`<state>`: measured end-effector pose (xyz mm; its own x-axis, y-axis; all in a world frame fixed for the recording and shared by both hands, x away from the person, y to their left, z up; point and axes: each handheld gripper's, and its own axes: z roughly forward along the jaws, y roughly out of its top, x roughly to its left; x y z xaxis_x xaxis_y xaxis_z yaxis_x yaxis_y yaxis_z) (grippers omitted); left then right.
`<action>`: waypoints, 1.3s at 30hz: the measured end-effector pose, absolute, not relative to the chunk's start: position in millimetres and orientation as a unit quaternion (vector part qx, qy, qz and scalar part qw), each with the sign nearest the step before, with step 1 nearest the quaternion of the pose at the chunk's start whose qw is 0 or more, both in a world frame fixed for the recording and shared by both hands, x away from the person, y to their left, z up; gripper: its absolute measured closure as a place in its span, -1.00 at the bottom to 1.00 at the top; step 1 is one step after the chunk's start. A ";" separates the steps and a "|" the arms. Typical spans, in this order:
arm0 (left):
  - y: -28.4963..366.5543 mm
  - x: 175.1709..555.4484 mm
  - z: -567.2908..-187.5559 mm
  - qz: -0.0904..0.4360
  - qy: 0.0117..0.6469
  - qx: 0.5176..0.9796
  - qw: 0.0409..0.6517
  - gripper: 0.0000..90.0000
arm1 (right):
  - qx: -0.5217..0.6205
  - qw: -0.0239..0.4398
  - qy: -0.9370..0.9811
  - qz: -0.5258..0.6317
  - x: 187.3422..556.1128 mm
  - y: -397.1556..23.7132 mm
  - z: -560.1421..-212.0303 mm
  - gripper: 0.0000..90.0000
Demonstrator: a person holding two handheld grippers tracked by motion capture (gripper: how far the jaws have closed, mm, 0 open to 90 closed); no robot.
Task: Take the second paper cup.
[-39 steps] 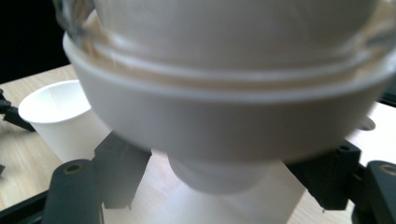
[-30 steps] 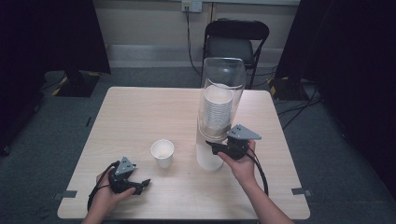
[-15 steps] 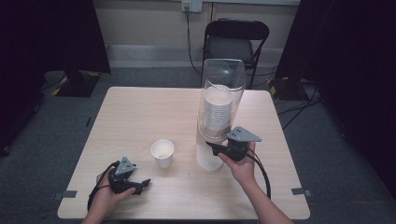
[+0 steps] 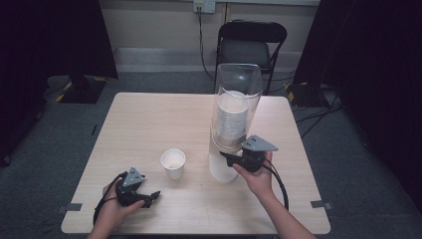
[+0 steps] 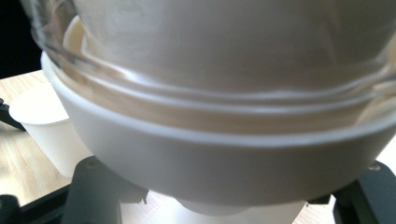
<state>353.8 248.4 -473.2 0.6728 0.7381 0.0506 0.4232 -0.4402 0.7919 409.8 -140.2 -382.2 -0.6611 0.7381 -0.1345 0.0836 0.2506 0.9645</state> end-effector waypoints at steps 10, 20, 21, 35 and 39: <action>248.4 353.9 -473.2 0.199 0.352 0.825 0.395 -0.66 | 0.283 0.298 0.732 0.543 409.9 -140.3 -382.8 -0.25; 248.5 354.0 -473.3 0.198 0.352 0.825 0.396 -0.66 | 0.307 0.250 0.798 0.454 406.1 -160.9 -442.4 -0.21; 248.5 354.0 -473.3 0.198 0.352 0.824 0.397 -0.66 | 0.306 0.249 0.800 0.452 405.9 -163.4 -439.9 -0.21; 248.4 354.0 -473.3 0.198 0.352 0.824 0.396 -0.66 | 0.342 0.253 0.792 0.438 410.0 -202.3 -442.5 -0.23; 248.4 354.0 -473.3 0.198 0.352 0.824 0.397 -0.66 | 0.357 0.262 0.786 0.431 414.5 -211.7 -442.4 -0.24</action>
<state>354.0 248.4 -473.3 0.6735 0.7376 0.0476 0.4231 -0.4375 0.7934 414.5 -211.7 -442.4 -0.6079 0.7872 -0.1036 0.3362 0.3734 0.8646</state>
